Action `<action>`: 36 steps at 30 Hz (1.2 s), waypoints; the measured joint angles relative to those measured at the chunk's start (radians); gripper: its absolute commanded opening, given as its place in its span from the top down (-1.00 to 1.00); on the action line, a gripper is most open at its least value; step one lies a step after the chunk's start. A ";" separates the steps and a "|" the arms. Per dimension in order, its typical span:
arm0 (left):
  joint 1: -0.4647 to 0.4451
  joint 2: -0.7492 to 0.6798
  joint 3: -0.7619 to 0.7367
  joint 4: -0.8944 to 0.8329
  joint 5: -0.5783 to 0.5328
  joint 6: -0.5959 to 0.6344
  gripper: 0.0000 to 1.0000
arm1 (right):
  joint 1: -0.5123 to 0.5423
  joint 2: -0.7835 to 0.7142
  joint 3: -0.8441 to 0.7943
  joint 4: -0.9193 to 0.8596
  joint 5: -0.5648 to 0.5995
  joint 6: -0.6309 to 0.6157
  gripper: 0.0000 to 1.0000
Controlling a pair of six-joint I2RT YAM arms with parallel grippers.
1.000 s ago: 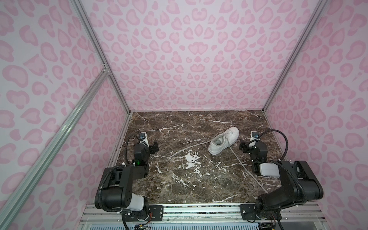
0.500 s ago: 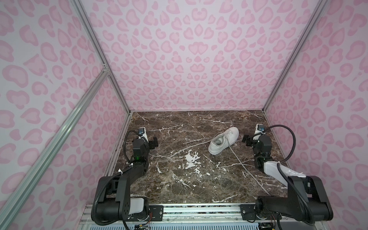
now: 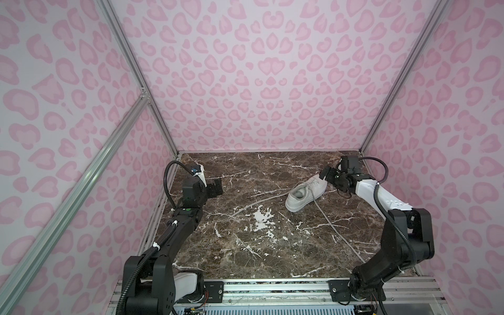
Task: Tie the shoes
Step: 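Reach the right gripper to the white sneaker and grasp its toe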
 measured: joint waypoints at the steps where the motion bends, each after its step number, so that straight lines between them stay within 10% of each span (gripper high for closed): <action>1: -0.005 0.000 0.000 -0.005 0.004 -0.008 -0.95 | -0.001 0.039 0.031 -0.019 -0.025 0.005 -1.00; 36: -0.052 -0.055 -0.022 -0.120 0.023 -0.070 -0.95 | 0.241 0.496 0.460 -0.165 -0.450 -0.041 -0.99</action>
